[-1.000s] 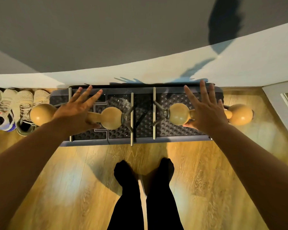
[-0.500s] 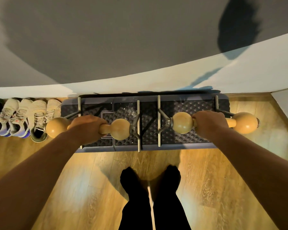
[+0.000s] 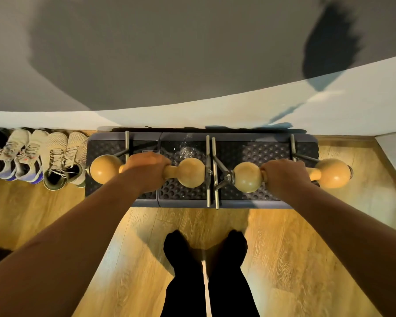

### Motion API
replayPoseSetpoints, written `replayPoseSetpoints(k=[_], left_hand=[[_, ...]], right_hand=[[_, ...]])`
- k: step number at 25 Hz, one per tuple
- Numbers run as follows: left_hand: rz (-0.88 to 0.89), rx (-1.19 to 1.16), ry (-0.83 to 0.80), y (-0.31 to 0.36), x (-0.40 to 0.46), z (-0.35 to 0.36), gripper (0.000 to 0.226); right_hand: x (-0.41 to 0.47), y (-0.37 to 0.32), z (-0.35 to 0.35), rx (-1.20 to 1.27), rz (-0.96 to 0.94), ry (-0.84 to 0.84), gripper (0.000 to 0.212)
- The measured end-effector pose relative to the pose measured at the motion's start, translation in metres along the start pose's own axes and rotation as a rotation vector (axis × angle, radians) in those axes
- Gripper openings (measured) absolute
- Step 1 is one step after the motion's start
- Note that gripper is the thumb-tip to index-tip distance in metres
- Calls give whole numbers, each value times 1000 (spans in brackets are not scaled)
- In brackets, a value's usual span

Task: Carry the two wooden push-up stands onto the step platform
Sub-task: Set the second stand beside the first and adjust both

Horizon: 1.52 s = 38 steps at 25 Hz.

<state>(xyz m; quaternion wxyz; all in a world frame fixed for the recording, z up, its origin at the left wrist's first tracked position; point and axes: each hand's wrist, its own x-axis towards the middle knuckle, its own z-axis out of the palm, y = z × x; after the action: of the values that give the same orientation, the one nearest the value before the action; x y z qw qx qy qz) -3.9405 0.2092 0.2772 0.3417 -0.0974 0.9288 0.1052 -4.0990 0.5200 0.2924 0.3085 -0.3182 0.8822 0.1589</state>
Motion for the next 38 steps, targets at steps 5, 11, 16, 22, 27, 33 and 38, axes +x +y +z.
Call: replayPoseSetpoints(k=[5,11,16,22,27,33,38], left_hand=[[8,16,23,5,4,6,8],[-17,6,10,6,3,8,9],[-5,-12,19,6,9,3,11],[3,0,-1,2,8,4,4],[9,16,-12,3,9,3,3],[40,32,-31,2,11,1,1],[44,46,-56,3,9,4,4]], right_hand=[[1,-10,6,42,23,5,10],[3,-12,6,85,40,-26,10],[3,-13,7,67,28,-32,13],[2,-13,6,72,32,-17,12],[0,-14,6,77,37,-1,9],[-1,-15,7,75,47,9,9],[-1,-16,6,72,46,9,7]])
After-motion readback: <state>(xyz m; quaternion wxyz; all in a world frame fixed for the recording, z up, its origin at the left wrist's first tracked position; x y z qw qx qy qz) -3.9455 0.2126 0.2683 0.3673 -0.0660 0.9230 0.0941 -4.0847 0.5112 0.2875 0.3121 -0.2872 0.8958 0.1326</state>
